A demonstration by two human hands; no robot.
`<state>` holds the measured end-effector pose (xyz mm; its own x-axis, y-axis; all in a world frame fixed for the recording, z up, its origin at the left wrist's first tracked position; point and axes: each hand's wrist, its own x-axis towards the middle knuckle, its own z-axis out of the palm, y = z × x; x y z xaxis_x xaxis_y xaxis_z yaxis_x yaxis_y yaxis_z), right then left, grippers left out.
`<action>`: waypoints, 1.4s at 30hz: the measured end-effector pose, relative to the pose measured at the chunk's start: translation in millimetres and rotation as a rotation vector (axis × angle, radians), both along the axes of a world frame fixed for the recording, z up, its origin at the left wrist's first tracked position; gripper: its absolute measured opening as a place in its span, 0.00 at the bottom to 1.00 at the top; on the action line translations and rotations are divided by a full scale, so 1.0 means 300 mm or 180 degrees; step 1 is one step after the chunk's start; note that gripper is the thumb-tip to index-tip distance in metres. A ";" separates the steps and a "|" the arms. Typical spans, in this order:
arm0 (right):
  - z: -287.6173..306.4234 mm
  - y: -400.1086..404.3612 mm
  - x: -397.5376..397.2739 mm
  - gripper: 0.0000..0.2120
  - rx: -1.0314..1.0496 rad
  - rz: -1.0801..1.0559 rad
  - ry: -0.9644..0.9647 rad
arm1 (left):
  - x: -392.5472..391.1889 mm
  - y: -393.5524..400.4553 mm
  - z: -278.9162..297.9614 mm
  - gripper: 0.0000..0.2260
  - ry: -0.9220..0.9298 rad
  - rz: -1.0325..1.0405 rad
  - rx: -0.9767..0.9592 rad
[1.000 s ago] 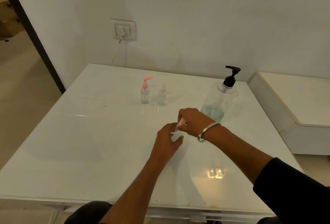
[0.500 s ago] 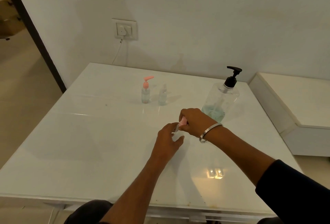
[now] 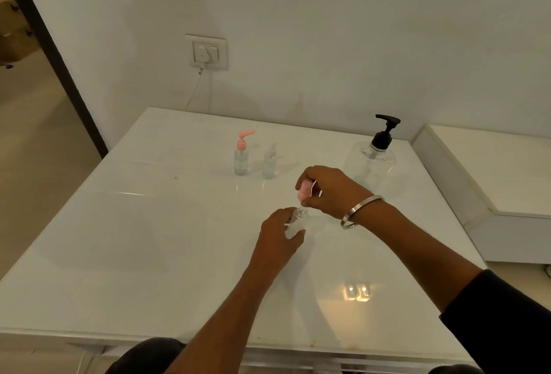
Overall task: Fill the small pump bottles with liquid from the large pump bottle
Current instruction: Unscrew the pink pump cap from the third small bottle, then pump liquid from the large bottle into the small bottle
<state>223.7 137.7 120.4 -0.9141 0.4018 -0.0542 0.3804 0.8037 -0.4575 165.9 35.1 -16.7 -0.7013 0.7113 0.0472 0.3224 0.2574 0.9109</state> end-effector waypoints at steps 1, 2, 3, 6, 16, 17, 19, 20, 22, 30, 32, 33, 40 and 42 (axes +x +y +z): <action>0.007 0.001 0.002 0.09 -0.0085 -0.0031 0.0070 | 0.000 0.005 0.000 0.18 -0.0092 0.0112 0.0021; 0.014 0.002 0.004 0.10 -0.0153 -0.0063 0.0127 | -0.002 0.008 -0.002 0.18 -0.0148 0.0165 0.0018; 0.020 0.003 0.007 0.10 -0.0194 -0.0089 0.0180 | -0.002 0.008 0.001 0.18 -0.0139 0.0118 -0.0011; 0.032 0.014 0.017 0.10 -0.0199 -0.0173 0.0345 | -0.006 0.001 0.003 0.20 -0.0085 -0.0098 -0.0105; 0.048 0.077 0.083 0.12 -0.0588 -0.0747 0.0867 | -0.031 -0.018 -0.004 0.19 -0.0175 0.0015 0.0254; 0.044 0.081 0.093 0.12 -0.0645 -0.0826 0.0919 | -0.036 -0.022 -0.004 0.19 -0.0178 0.0038 0.0305; 0.028 0.084 0.115 0.12 -0.0715 -0.0958 0.1002 | -0.046 -0.030 0.001 0.18 -0.0173 0.0117 0.0410; 0.014 0.083 0.126 0.12 -0.0745 -0.1013 0.1034 | -0.052 -0.033 0.005 0.17 -0.0174 0.0169 0.0470; -0.028 0.080 0.142 0.11 -0.0828 -0.1135 0.1093 | -0.063 -0.042 0.013 0.17 -0.0166 0.0258 0.0577; -0.299 0.038 0.168 0.09 -0.1553 -0.1931 0.1168 | -0.079 -0.064 0.016 0.18 -0.0186 0.0279 0.0601; -0.348 0.022 0.168 0.10 -0.1516 -0.2028 0.1146 | -0.080 -0.064 0.014 0.18 -0.0168 0.0265 0.0558; -0.363 0.015 0.166 0.10 -0.1474 -0.2041 0.1123 | -0.081 -0.063 0.014 0.18 -0.0146 0.0249 0.0536; -0.429 0.002 0.142 0.10 -0.1037 -0.2012 0.0578 | -0.080 -0.058 0.004 0.19 -0.0097 0.0185 0.0400; -0.423 0.003 0.138 0.10 -0.0953 -0.1958 0.0485 | -0.076 -0.057 0.003 0.19 -0.0079 0.0177 0.0395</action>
<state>265.1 138.7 -6.6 -0.5316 0.8365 -0.1327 0.6400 0.2941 -0.7099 143.1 18.1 -15.7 -0.7416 0.6611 0.1144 0.2876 0.1592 0.9444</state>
